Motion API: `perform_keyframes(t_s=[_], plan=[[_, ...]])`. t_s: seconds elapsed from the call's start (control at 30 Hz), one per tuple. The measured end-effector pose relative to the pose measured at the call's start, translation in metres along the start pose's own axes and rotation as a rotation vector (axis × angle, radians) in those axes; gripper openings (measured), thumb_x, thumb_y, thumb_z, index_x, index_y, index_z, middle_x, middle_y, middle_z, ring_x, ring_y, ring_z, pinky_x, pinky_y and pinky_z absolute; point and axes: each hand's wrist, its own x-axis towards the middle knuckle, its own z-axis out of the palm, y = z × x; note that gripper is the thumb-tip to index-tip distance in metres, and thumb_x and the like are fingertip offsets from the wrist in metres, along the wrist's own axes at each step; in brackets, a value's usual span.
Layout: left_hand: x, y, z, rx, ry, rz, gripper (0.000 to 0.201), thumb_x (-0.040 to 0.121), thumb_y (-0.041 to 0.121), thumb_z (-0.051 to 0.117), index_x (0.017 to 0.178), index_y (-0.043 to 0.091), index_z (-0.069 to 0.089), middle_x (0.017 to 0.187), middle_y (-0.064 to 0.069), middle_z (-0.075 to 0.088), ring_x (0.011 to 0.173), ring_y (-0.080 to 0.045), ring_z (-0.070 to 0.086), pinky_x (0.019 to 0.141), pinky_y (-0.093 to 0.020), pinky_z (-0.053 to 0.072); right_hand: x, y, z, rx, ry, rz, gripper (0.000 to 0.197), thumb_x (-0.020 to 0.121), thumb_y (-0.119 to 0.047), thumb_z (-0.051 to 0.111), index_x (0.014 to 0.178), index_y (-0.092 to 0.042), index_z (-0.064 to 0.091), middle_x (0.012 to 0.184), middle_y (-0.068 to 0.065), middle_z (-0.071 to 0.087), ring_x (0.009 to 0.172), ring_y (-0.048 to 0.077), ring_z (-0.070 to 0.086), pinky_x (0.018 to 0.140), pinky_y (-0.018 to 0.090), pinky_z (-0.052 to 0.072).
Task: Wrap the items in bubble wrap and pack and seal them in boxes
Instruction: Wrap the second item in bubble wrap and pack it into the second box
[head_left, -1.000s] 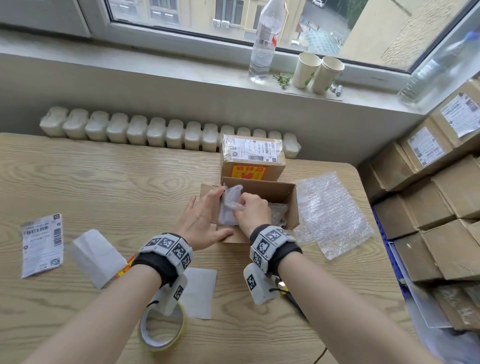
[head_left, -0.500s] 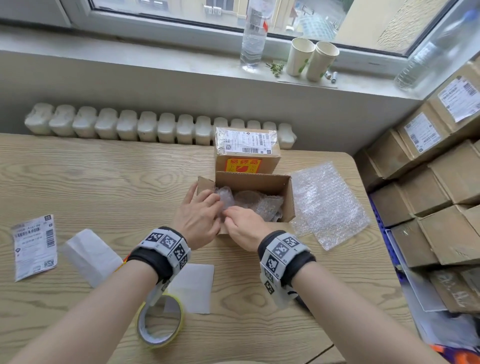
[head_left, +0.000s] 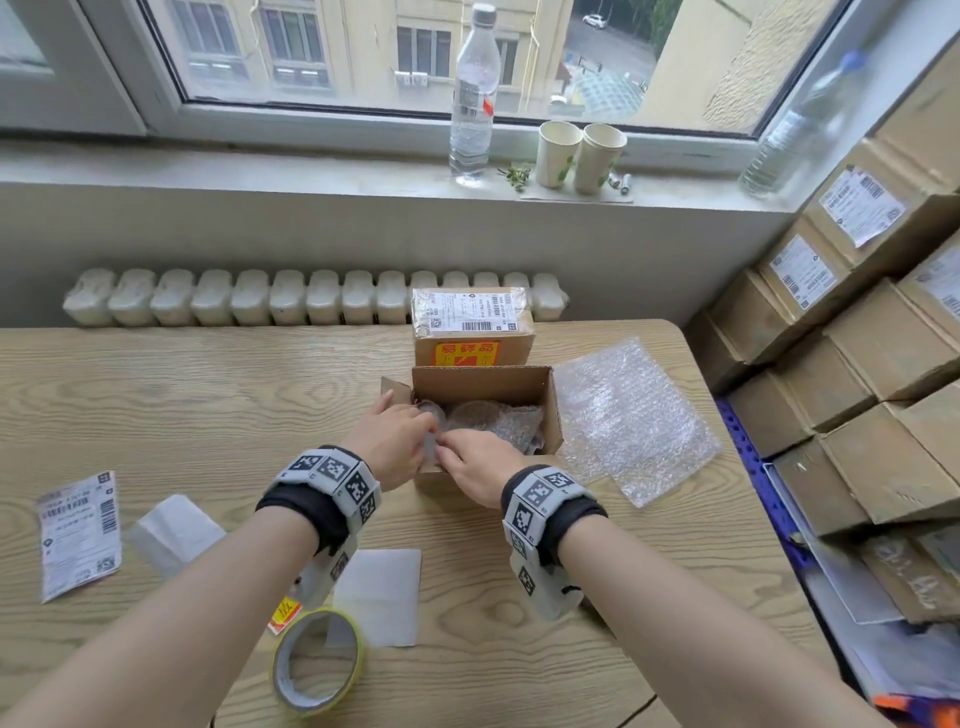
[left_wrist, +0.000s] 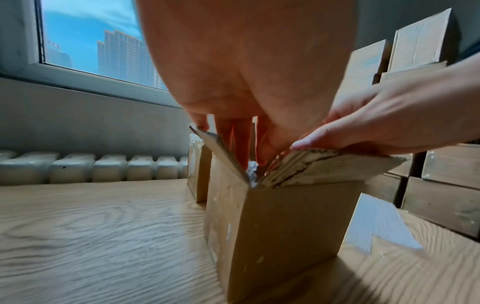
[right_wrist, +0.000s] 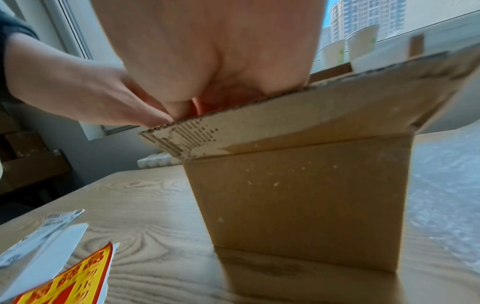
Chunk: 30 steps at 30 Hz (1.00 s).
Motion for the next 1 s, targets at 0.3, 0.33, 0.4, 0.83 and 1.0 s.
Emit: perform_keyframes(t_s=[0.3,0.33,0.4,0.83,1.0], plan=[[0.04,0.071,-0.042,-0.093,0.228,-0.05,0.033,0.095,0.021,0.04,0.127,0.02,0.049,0.123,-0.001,0.056,0.109,-0.023,0.053,0.089,-0.04,0.047,-0.044,0.049,-0.067,-0.123,0.385,0.043,0.032,0.099,-0.033,0.04,0.117,-0.012,0.056,0.117,0.003,0.056,0.108,0.023,0.054,0.091,0.039,0.046],[0.049,0.085,-0.044,-0.084,0.235,-0.032,0.032,0.095,0.021,0.041,0.127,0.02,0.049,0.122,-0.001,0.056,0.109,-0.022,0.053,0.088,-0.039,0.047,-0.051,0.06,-0.075,-0.15,0.409,0.061,0.032,0.099,-0.033,0.04,0.118,-0.012,0.055,0.118,0.003,0.055,0.108,0.023,0.053,0.091,0.038,0.046],[0.065,0.114,-0.046,-0.078,0.243,0.005,0.032,0.095,0.019,0.041,0.126,0.019,0.049,0.123,-0.001,0.056,0.111,-0.023,0.052,0.087,-0.037,0.047,-0.063,0.084,-0.088,-0.202,0.42,0.124,0.035,0.099,-0.033,0.038,0.123,-0.012,0.052,0.125,0.004,0.053,0.113,0.023,0.051,0.093,0.037,0.044],[0.16,0.253,-0.01,0.001,0.071,0.066,0.028,0.097,0.017,0.035,0.119,0.015,0.052,0.115,-0.005,0.059,0.105,-0.023,0.054,0.072,-0.033,0.042,-0.106,0.249,-0.105,-0.204,0.275,0.396,0.038,0.099,-0.035,0.04,0.126,-0.011,0.051,0.129,0.006,0.05,0.119,0.025,0.048,0.095,0.037,0.038],[0.184,0.265,0.025,0.026,-0.097,-0.04,0.025,0.096,0.014,0.036,0.116,0.015,0.051,0.114,-0.004,0.055,0.105,-0.023,0.052,0.068,-0.033,0.04,-0.09,0.298,-0.089,-0.165,0.188,0.362,0.033,0.098,-0.032,0.041,0.122,-0.011,0.052,0.126,0.006,0.051,0.119,0.024,0.048,0.094,0.036,0.039]])
